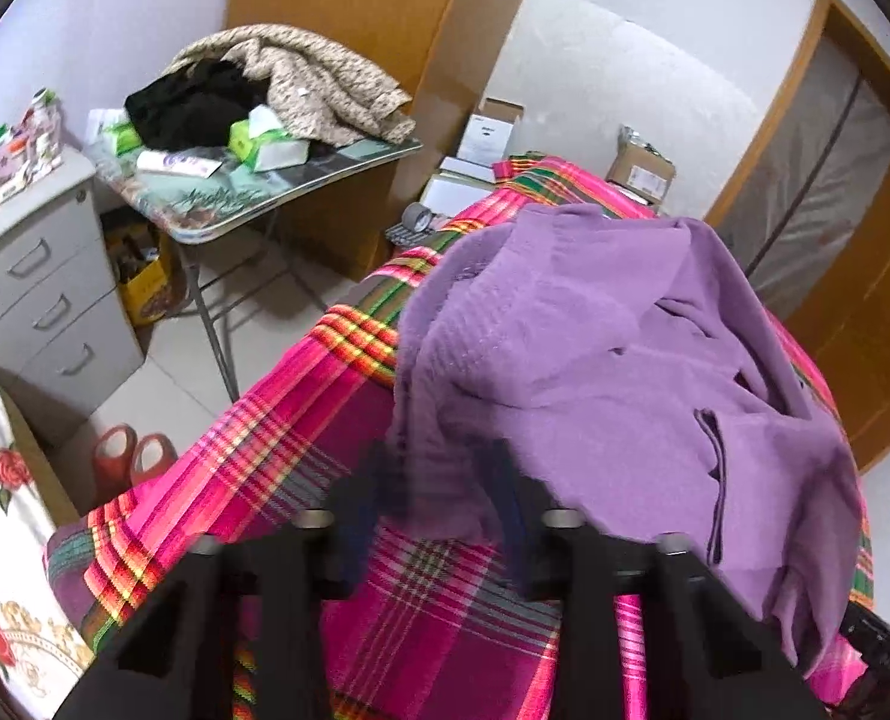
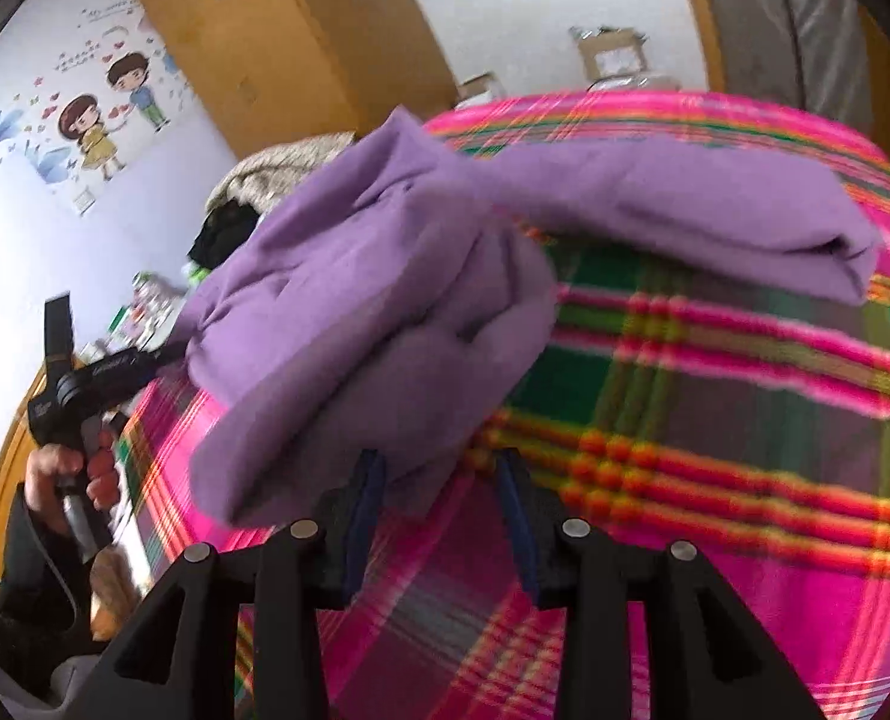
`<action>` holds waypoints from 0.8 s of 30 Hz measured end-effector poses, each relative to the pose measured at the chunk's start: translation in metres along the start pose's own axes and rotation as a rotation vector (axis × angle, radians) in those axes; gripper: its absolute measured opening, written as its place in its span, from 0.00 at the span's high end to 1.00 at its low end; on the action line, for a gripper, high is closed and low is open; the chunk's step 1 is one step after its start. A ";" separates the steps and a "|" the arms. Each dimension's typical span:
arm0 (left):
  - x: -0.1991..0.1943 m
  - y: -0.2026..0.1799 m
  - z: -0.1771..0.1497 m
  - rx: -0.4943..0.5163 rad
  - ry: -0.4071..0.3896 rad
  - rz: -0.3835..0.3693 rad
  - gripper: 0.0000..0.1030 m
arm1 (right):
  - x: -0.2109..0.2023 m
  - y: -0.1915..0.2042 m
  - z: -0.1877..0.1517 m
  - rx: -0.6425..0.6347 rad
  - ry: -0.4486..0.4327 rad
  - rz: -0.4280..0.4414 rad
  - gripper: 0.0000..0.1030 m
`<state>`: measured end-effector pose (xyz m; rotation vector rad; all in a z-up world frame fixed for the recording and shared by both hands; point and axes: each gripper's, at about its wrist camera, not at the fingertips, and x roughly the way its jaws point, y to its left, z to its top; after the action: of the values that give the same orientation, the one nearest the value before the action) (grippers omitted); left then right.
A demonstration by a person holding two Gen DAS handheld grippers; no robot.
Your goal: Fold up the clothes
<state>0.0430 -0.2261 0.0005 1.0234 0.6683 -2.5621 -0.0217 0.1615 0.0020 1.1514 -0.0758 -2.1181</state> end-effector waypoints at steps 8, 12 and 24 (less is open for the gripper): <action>-0.011 -0.007 0.006 0.039 -0.043 0.002 0.90 | 0.005 0.011 0.002 -0.011 -0.016 0.034 0.92; -0.030 0.004 0.018 0.022 -0.092 -0.002 0.91 | -0.017 0.012 0.010 -0.007 -0.084 0.102 0.93; -0.036 0.032 0.031 0.049 -0.042 0.061 0.91 | -0.033 0.008 0.011 0.041 -0.051 0.232 0.93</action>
<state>0.0645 -0.2660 0.0357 0.9866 0.5567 -2.5512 -0.0142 0.1726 0.0347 1.0579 -0.2649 -1.9471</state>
